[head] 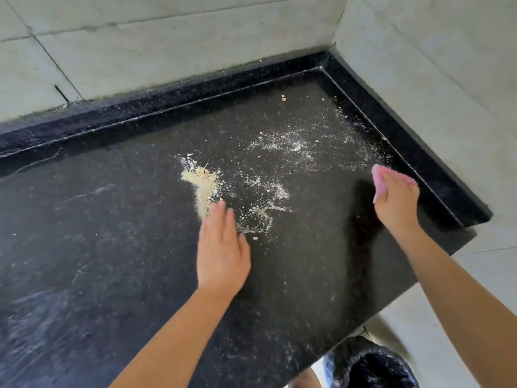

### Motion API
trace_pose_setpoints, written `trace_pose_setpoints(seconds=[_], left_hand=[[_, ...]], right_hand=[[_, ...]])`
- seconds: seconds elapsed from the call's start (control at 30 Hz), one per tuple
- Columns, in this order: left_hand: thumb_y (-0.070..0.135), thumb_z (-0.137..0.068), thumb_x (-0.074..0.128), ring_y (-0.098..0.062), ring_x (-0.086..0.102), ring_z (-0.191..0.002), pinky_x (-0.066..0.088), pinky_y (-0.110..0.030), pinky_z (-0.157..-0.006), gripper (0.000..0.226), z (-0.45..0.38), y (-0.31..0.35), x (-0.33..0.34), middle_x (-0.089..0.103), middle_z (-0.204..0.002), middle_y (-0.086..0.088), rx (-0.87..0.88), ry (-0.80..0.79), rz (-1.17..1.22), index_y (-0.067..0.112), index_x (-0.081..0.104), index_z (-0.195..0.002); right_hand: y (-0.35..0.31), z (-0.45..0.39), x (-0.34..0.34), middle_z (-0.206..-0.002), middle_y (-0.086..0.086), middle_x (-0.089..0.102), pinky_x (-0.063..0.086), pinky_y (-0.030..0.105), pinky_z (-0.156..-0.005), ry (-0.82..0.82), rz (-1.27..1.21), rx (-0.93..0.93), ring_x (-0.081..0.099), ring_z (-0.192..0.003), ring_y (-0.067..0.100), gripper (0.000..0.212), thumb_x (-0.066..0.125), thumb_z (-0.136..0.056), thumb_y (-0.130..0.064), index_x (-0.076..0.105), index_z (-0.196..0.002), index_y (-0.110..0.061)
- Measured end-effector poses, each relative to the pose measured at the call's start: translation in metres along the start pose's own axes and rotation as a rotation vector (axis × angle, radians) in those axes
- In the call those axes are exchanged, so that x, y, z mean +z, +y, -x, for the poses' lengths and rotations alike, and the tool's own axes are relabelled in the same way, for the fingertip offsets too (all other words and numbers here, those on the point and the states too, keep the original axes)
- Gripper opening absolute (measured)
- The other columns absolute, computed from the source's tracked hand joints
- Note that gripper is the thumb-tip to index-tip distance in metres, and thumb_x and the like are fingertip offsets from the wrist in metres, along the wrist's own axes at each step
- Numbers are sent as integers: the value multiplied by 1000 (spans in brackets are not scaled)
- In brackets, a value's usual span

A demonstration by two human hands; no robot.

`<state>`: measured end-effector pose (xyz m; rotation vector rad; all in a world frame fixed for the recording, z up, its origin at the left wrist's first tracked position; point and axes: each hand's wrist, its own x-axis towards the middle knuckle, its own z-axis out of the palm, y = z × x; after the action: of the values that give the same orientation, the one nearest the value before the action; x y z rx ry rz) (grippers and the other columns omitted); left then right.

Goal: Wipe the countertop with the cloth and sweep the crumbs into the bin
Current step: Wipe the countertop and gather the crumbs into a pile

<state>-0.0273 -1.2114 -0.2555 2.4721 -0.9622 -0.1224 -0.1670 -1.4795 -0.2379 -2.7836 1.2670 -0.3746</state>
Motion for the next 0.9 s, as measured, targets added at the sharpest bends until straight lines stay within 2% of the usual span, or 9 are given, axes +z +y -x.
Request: trace_pose_setpoints(seconds=[0.13, 0.2, 0.33, 0.43, 0.57, 0.63, 0.7, 0.77, 0.9], left_hand=[[21, -96, 16, -27, 65, -100, 51, -38, -81, 56, 4, 47, 30, 67, -109, -14, 272, -7, 15, -3, 66, -104], [19, -92, 25, -22, 67, -94, 52, -31, -80, 48, 7, 60, 44, 70, -104, -8, 351, -48, 24, 3, 70, -99], [20, -83, 33, -21, 66, -98, 51, -30, -80, 43, 4, 75, 64, 70, -105, -4, 327, -153, -13, 5, 70, -98], [19, -92, 24, -21, 66, -99, 52, -32, -79, 49, 1, 79, 73, 69, -106, -6, 288, -222, -62, 3, 70, -99], [26, -98, -1, -21, 57, -109, 44, -28, -91, 73, 3, 81, 77, 68, -110, -7, 257, -224, -123, 2, 68, -103], [27, -98, 0, -20, 45, -113, 39, -29, -95, 71, 4, 82, 80, 66, -112, -9, 263, -192, -168, 0, 66, -106], [24, -98, 6, -19, 41, -112, 40, -30, -94, 64, 4, 83, 82, 66, -113, -10, 246, -154, -196, -1, 65, -107], [18, -91, 24, -20, 40, -112, 32, -32, -97, 48, 4, 82, 83, 65, -112, -12, 238, -129, -206, -3, 64, -108], [16, -80, 33, -22, 39, -110, 25, -35, -98, 46, 3, 82, 85, 65, -110, -16, 256, -87, -223, -6, 63, -106]], right_hand=[[50, -23, 9, -69, -3, 46, 27, 33, -77, -43, 13, 29, 51, -82, 29, 31, 20, -56, 4, 36, -72, -17], [63, -31, 15, -71, 0, 46, 23, 30, -74, -89, 24, 77, 49, -84, 31, 32, 18, -54, 1, 35, -74, -17], [60, -38, 24, -126, 14, 47, 37, 40, -78, -167, 11, 317, 30, -117, 39, 39, 33, -79, 4, 47, -115, -5], [38, -39, 29, -134, 11, 42, 33, 37, -85, -231, -31, 339, 28, -118, 38, 47, 39, -77, 4, 45, -123, -7], [-6, -28, 44, -120, 3, 55, 14, 22, -71, -191, -244, -8, 43, -115, 30, 62, 15, -67, -7, 56, -112, -17], [-20, -21, 41, -113, 4, 61, 27, 13, -84, -211, -561, -125, 54, -105, 19, 49, 19, -90, -5, 62, -112, -9], [-18, -26, 26, -80, -2, 63, 39, 14, -68, -185, -816, -148, 55, -72, 7, 35, 39, -93, 2, 68, -79, -12], [8, -43, 16, -55, -7, 38, 26, 19, -53, -79, -773, -216, 36, -51, 7, 37, 40, -84, 13, 43, -54, -8], [70, -88, 18, -62, 14, 45, 22, 30, -61, -86, -142, -102, 47, -65, 30, 27, 40, -66, 15, 38, -69, -11]])
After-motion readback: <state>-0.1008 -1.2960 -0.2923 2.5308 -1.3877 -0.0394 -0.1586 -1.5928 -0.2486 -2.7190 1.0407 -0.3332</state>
